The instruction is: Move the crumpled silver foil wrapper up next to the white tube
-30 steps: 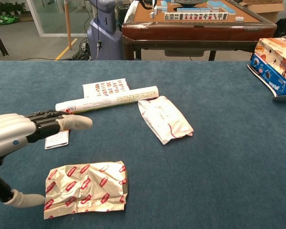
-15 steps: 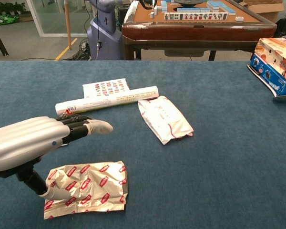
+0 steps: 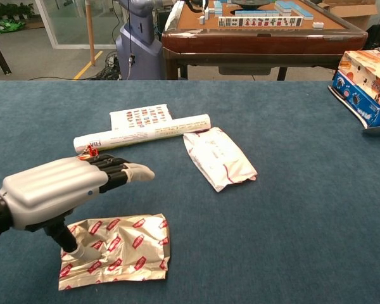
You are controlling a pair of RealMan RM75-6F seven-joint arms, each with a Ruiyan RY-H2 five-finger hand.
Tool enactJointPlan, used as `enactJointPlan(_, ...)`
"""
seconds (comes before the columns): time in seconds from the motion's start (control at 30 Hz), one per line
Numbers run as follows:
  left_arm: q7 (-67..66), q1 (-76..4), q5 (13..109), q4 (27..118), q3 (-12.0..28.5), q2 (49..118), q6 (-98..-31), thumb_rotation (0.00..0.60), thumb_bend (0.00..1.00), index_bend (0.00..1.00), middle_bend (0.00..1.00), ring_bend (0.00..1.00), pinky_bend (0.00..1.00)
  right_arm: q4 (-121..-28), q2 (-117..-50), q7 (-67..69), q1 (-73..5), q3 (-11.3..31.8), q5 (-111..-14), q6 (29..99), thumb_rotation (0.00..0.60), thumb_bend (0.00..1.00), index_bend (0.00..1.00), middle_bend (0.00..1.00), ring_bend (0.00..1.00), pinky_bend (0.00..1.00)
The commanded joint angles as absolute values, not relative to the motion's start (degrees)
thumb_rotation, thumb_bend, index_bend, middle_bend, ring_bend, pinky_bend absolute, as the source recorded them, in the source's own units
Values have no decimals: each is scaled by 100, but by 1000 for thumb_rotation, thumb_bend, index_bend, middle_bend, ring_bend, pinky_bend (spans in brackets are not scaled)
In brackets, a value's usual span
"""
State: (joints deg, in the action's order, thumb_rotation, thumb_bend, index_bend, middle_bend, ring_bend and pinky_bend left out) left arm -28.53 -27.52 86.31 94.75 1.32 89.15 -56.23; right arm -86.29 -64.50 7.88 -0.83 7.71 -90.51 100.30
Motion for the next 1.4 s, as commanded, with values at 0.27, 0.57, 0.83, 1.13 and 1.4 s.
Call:
enactJointPlan(0.27, -2996, -2978, 8543, 9049, 227, 9127, -5635, 600, 0, 0, 0, 0, 0, -8633, -6438, 763, -39, 836, -8978, 10087, 600, 203, 435, 330, 329, 537)
enactJointPlan(0.57, -2922, -3215, 8435, 8837, 372, 9330, -5614, 600, 0, 0, 0, 0, 0, -8651, -6394, 859, 6, 877, -8939, 10133, 600, 203, 435, 330, 329, 537)
enactJointPlan(0.83, -3093, -3397, 8255, 8774, 492, 9498, -5592, 600, 0, 0, 0, 0, 0, -8653, -6349, 988, 59, 917, -8914, 10209, 600, 203, 435, 330, 329, 537)
enactJointPlan(1.13, -3262, -3589, 7996, 8680, 643, 9688, -5589, 600, 0, 0, 0, 0, 0, -8642, -6304, 1142, 110, 966, -8874, 10274, 600, 203, 435, 330, 329, 537)
enactJointPlan(1.4, -3389, -3770, 7749, 8575, 811, 9811, -5609, 600, 0, 0, 0, 0, 0, -8631, -6277, 1238, 151, 1000, -8857, 10331, 600, 203, 435, 330, 329, 537)
